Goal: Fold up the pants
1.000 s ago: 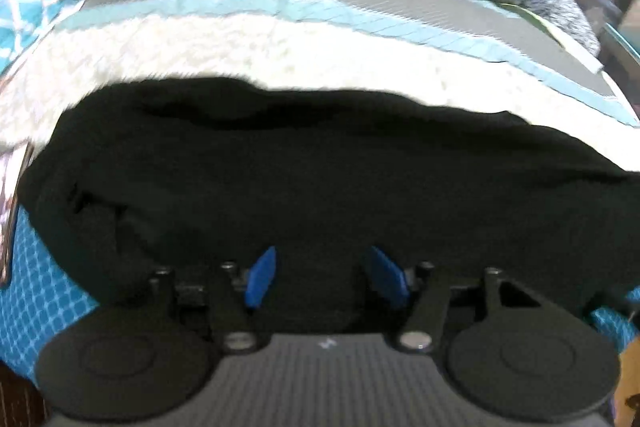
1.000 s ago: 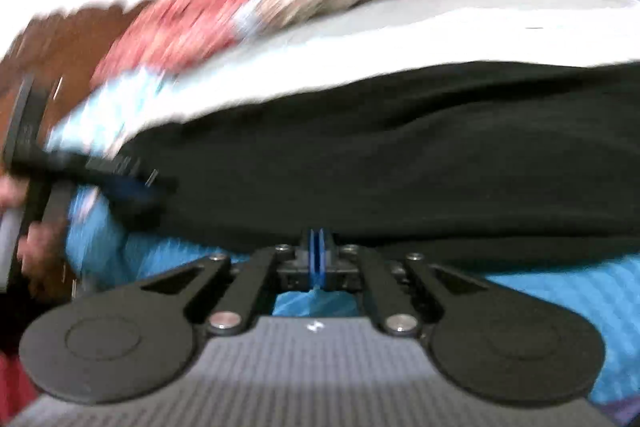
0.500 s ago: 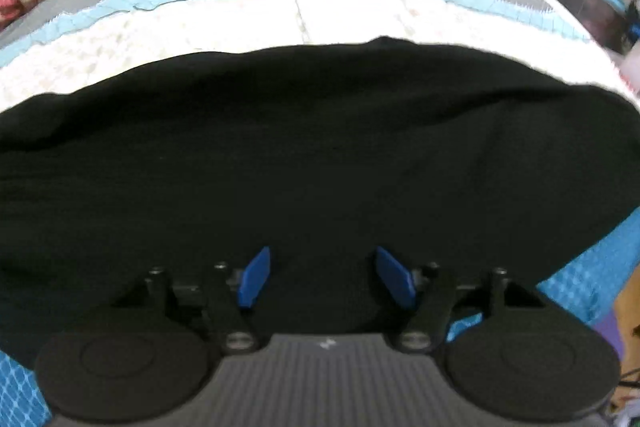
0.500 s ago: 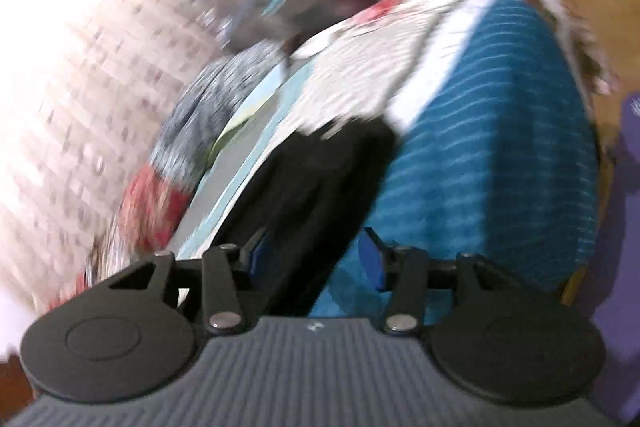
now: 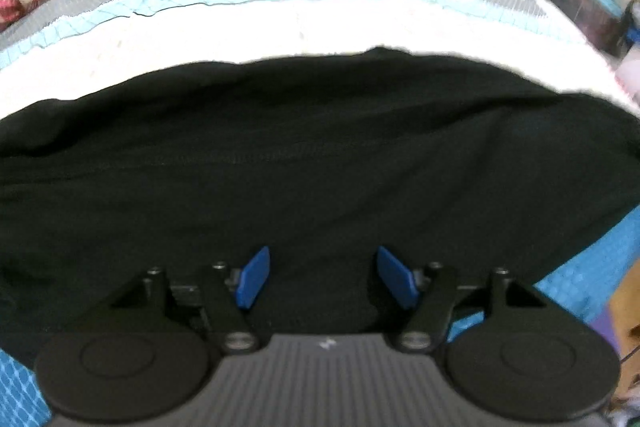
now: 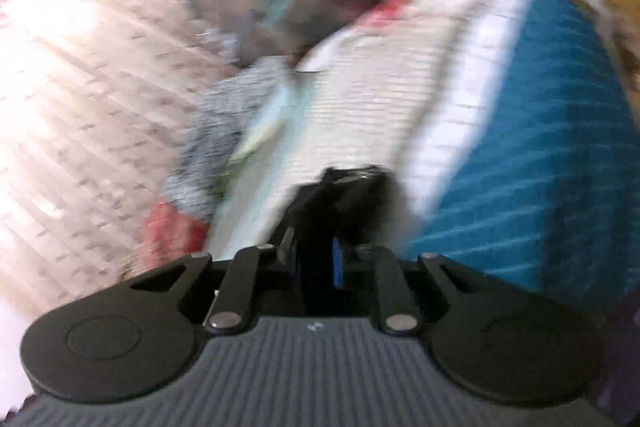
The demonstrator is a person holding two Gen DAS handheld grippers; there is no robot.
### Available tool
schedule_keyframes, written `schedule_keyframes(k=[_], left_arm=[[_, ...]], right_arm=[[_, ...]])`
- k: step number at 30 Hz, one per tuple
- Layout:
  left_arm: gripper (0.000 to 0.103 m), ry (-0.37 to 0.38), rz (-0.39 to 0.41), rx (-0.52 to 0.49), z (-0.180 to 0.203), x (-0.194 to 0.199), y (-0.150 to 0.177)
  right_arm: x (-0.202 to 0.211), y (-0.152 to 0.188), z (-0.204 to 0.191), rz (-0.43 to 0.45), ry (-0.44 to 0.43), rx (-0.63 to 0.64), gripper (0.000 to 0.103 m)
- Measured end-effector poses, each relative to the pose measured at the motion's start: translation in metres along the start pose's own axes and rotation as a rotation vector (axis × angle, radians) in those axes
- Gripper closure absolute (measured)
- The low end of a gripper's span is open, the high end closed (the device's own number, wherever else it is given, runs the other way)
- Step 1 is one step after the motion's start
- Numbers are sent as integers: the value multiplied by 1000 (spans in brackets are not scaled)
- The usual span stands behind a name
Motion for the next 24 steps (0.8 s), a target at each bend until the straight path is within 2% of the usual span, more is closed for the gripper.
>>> schedule_keyframes(k=[2, 5, 8, 11, 13, 16, 19, 20, 24], left_arm=[[41, 49, 36, 30, -3, 13, -4], [40, 77, 79, 62, -9, 27, -10], [40, 98, 92, 104, -20, 33, -10], [40, 106, 83, 154, -36, 34, -2], [40, 103, 72, 181, -47, 33, 5], [40, 111, 63, 218, -60, 32, 14], [40, 125, 60, 233, -66, 33, 15], [39, 131, 61, 227, -65, 32, 14], [30, 162, 60, 187, -49, 28, 5]], right_arm=[[3, 8, -38, -27, -68, 96, 85], [-2, 39, -103, -105, -128, 304, 85], [-17, 87, -158, -213, -197, 477, 85], [-39, 149, -196, -366, -265, 595, 86], [-53, 195, -211, -468, -274, 677, 86], [-74, 258, -216, -628, -249, 732, 86], [-83, 303, -207, -708, -171, 831, 82], [-84, 306, -208, -705, -156, 849, 81], [-70, 290, -215, -687, -184, 788, 59]])
Point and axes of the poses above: each gripper's, at about its wrist camera, not at the fingertips, and x roughly against the way its jaws point, z to its right, y to its underside, the point moved 5 cm from there along -x, roughly the way its jaws point, and after that the axes turned 5 degrees about -z, right-handed, at the moved point
